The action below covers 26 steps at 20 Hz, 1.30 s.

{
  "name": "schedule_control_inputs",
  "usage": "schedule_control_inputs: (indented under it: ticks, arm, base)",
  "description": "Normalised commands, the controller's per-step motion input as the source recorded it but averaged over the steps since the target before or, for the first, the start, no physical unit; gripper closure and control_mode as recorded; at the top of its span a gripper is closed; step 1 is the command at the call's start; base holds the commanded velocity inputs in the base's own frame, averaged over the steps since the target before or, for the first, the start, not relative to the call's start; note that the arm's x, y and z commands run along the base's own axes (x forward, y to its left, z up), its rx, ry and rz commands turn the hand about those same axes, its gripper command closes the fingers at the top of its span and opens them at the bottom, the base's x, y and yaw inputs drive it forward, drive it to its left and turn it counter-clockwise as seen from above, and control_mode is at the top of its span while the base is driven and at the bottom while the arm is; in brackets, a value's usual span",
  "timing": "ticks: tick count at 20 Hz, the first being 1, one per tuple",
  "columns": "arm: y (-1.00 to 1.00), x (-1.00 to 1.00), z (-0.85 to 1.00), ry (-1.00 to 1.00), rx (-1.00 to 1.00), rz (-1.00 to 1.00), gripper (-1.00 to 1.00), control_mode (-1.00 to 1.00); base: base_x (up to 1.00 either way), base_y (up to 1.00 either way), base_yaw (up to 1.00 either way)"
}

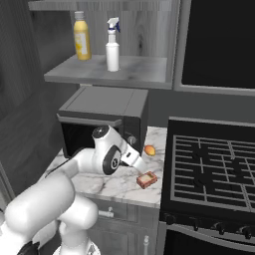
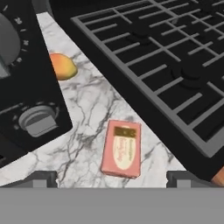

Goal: Pick the spray and bar soap from the cabinet and place them on the counter.

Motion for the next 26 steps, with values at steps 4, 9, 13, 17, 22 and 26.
schedule_control_inputs:
  ticks: [4,9,13,17,22,26]
  arm:
    - [0.18,-0.10,0.29,0.00,0.01,0.15,-1.00,-1.00]
    - [0.19,-0.05,0.26,0.00,0.02,0.13,-1.00,-1.00]
    - [0.24,-0.07,0.33,0.00,0.00,0.08,-1.00,-1.00]
    - [0.12,-0.19,0.36,-0.03,0.00,0.05,-1.00,-1.00]
    - [0.13,-0.18,0.41,-0.05,0.00,0.05,-1.00,-1.00]
    - [0.10,-0.17,0.36,-0.07,-0.01,0.05,-1.00,-1.00]
  base:
    - [0.00,0.00,0.00]
    - [0.00,0.00,0.00]
    - [0.00,0.00,0.00]
    - [0.00,0.00,0.00]
    - [0.00,0.00,0.00]
    - [0.00,0.00,0.00]
